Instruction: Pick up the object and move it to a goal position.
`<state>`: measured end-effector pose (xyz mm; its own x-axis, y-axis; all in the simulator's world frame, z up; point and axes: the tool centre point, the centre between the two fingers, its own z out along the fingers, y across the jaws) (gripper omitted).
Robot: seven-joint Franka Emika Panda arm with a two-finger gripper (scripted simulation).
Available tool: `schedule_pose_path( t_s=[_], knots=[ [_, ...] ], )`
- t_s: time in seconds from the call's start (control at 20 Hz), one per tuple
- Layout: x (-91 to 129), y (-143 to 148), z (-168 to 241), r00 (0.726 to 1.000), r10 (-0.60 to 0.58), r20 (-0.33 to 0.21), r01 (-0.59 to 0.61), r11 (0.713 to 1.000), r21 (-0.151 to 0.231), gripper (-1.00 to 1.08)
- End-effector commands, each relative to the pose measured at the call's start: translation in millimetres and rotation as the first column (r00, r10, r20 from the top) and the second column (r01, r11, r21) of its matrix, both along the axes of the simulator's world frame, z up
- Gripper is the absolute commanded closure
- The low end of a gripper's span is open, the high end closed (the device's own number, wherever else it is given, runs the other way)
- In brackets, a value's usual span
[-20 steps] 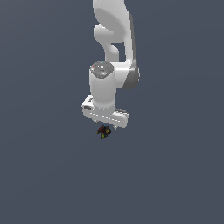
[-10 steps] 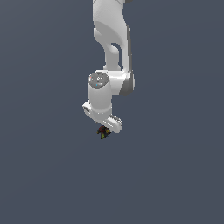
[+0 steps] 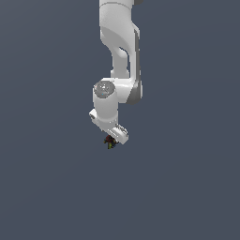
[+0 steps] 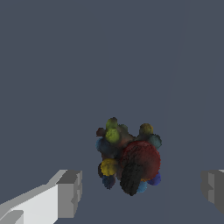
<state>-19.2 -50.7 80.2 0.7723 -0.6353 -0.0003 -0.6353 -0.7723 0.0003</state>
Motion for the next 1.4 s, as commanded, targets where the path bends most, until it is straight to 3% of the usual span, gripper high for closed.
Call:
schedule_pose_path(
  t_s=[0.0,0.85,0.9,1.35],
  knots=[
    [0,0,0,1.0,0.0,0.0,0.0,1.0,0.0,-0.92],
    [0,0,-51,1.0,-0.005,0.0,0.005,1.0,0.0,-0.92],
    [0,0,-51,1.0,-0.005,0.0,0.005,1.0,0.0,1.08],
    [0,0,-51,1.0,-0.005,0.0,0.005,1.0,0.0,1.08]
  ],
)
